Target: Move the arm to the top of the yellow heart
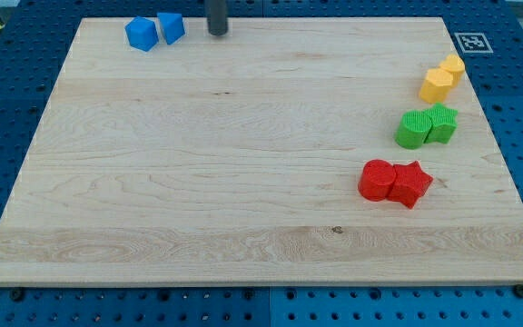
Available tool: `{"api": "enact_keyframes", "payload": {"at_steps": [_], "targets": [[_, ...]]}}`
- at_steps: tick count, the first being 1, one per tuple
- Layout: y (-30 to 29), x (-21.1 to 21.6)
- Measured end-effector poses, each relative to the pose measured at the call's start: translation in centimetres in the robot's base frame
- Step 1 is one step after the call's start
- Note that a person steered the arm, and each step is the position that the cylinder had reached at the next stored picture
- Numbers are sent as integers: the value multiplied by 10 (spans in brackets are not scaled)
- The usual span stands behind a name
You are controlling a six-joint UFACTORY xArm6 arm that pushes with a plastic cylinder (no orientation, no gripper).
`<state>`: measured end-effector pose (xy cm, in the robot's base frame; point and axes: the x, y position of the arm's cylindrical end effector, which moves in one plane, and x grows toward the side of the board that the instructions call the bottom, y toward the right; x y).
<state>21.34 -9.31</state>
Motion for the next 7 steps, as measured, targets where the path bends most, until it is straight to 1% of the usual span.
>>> {"api": "enact_keyframes", "payload": {"at_steps": [1, 2, 3, 4, 5, 6, 7], "targets": [[-29, -4], [-23, -9], [23, 5], [77, 59], [100, 116], [146, 157], [186, 144]]}}
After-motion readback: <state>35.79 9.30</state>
